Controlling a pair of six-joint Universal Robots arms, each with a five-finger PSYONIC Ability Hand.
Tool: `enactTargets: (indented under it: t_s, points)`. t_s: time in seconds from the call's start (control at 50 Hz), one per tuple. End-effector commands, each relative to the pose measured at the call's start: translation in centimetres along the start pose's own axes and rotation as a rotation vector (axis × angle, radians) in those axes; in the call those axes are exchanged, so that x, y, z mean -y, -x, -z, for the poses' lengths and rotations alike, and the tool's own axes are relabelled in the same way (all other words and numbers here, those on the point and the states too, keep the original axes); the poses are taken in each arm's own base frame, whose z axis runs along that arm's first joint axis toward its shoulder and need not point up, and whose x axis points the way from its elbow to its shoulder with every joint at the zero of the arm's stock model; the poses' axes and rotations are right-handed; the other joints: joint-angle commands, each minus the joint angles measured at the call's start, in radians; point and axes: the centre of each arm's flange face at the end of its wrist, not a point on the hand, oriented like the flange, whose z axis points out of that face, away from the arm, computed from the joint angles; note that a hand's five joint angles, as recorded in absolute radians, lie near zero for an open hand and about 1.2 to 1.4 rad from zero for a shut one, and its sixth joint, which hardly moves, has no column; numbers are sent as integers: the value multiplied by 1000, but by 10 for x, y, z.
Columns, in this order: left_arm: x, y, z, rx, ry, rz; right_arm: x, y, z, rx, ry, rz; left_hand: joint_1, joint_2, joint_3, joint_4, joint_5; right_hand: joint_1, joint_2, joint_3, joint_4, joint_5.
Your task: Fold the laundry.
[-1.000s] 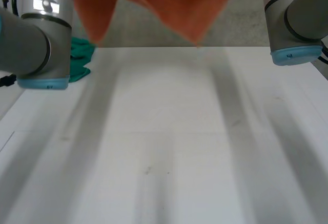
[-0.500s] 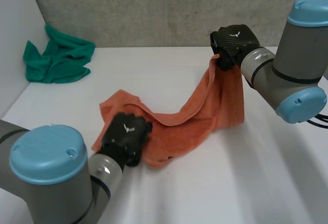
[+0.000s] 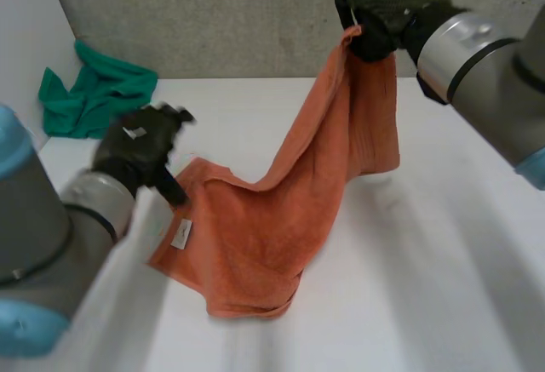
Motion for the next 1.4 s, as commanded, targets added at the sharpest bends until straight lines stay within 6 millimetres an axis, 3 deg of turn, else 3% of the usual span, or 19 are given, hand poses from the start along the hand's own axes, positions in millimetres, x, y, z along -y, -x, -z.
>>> enactTargets:
  t_s: [0.02, 0.22, 0.38, 0.5, 0.56, 0.64, 0.78, 0.92, 1.0, 1.06, 1.08, 1.18, 1.22, 1.24, 1.26, 1.28, 1.3, 1.34, 1.4]
  points:
    - [-2, 32, -44, -42, -41, 15, 46, 2, 23, 18, -106, -27, -16, -11, -10, -6, 4, 406, 225, 219, 206, 227]
    - [-49, 31, -96, -179, 60, 41, 95, 1, 52, 43, -233, -37, -13, -8, -7, -3, 7, 406, 225, 219, 206, 227]
    - [-75, 19, -108, -299, 120, 61, 108, -1, 60, 27, -266, -28, 95, 100, 101, 105, 115, 406, 225, 219, 206, 227]
    - [-78, 13, -112, -360, 113, 67, 103, -4, 58, 21, -245, -28, 410, 415, 416, 420, 429, 406, 225, 219, 206, 227]
    - [-76, 10, -118, -369, 97, 64, 99, -4, 58, 24, -229, -33, 378, 383, 384, 388, 397, 406, 225, 219, 206, 227]
    - [-68, 7, -127, -374, 57, 55, 98, -3, 59, 27, -220, -30, 178, 183, 184, 189, 198, 406, 225, 219, 206, 227]
    - [-57, -3, -127, -399, 24, 45, 99, -4, 60, 27, -220, -26, 175, 180, 181, 185, 195, 406, 225, 219, 206, 227]
    - [-71, -18, -124, -456, 53, 49, 100, -5, 60, 24, -218, -27, 204, 209, 210, 215, 224, 406, 225, 219, 206, 227]
    - [-89, -27, -130, -479, 85, 50, 101, -5, 60, 24, -220, -26, 379, 385, 386, 390, 399, 406, 225, 219, 206, 227]
    - [-87, -25, -137, -456, 70, 46, 99, -4, 60, 25, -212, -28, 819, 825, 826, 830, 839, 406, 225, 219, 206, 227]
    - [-83, -19, -142, -422, 56, 44, 98, -4, 60, 25, -206, -30, 1074, 1079, 1080, 1084, 1093, 406, 225, 219, 206, 227]
    - [-55, 10, -156, -203, -44, 5, 87, -3, 59, 28, -148, -45, 1123, 1128, 1129, 1133, 1142, 406, 225, 219, 206, 227]
    - [-27, 28, -156, -111, -149, -20, 72, -7, 54, 17, -80, -61, 1123, 1128, 1129, 1133, 1142, 406, 225, 219, 206, 227]
    - [-17, 32, -155, -96, -184, -27, 62, -10, 50, 11, -40, -67, 1123, 1128, 1129, 1133, 1142, 406, 225, 219, 206, 227]
    - [-9, 35, -153, -86, -213, -35, 34, -18, 41, -4, 71, -87, 1123, 1128, 1129, 1133, 1142, 406, 225, 219, 206, 227]
    - [6, 37, -146, -82, -267, -52, 28, -19, 39, -6, 93, -89, 1123, 1128, 1129, 1133, 1142, 406, 225, 219, 206, 227]
    - [8, 37, -144, -82, -271, -54, 9, -19, 34, 4, 171, -92, 1123, 1128, 1129, 1133, 1142, 406, 225, 219, 206, 227]
    - [16, 36, -136, -95, -292, -65, -3, -18, 32, 14, 218, -83, 1123, 1128, 1129, 1133, 1142, 406, 225, 219, 206, 227]
    - [17, 33, -129, -127, -294, -72, -45, -11, 20, 48, 349, -38, 1123, 1128, 1129, 1133, 1142, 406, 225, 219, 206, 227]
